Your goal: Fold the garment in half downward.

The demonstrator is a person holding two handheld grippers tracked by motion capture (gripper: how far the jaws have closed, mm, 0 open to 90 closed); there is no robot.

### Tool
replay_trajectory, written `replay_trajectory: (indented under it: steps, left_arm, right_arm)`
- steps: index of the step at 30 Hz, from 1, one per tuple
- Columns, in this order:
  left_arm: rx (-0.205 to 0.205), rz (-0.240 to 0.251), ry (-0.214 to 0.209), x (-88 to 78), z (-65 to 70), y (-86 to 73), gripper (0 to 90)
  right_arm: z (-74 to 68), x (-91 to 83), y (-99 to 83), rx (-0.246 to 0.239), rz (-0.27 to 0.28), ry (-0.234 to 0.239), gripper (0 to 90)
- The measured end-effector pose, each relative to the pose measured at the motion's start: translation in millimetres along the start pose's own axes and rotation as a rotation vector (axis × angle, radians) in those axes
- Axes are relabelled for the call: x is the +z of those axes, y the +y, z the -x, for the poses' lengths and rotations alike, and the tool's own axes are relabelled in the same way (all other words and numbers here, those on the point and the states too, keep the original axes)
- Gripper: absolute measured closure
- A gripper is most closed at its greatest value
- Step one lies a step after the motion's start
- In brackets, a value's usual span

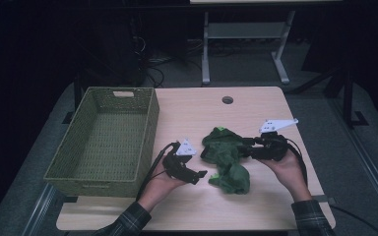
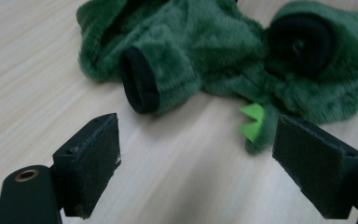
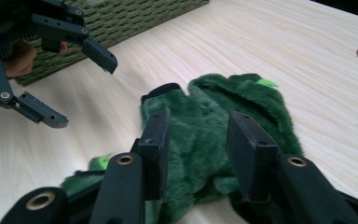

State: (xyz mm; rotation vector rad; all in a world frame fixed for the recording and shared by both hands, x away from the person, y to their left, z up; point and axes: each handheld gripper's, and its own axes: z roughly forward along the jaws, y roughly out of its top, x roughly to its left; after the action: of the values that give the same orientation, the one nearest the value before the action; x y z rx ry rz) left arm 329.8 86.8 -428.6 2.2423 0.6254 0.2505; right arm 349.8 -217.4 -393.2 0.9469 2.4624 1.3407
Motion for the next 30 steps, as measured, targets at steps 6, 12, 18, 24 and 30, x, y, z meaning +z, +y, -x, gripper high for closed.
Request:
replay_trajectory:
  steps: [6, 12, 18, 24, 30]
  left_arm:
    - [0.012, 0.018, 0.0, 8.4, -11.2, 16.8, 17.4]
    - [0.026, 0.022, 0.035, 19.5, -27.9, 34.5, 22.6]
    - [0.002, 0.017, 0.061, 36.7, -47.8, 46.4, 31.3]
    - [-0.011, 0.01, 0.053, 56.8, -64.7, 49.2, 39.1]
    - [-0.006, -0.027, 0.035, 77.5, -73.8, 49.0, 42.0]
  right_arm:
    - [12.3, 5.3, 7.6, 0.004, -0.002, -0.014, 58.3]
    - [27.5, 18.5, 16.7, 0.006, -0.036, -0.044, 58.3]
    - [44.0, 39.6, 15.5, 0.028, -0.089, -0.057, 57.9]
    - [59.6, 57.7, 11.6, 0.039, -0.13, -0.066, 58.2]
    - [75.9, 71.2, -0.7, 0.068, -0.157, -0.068, 57.9]
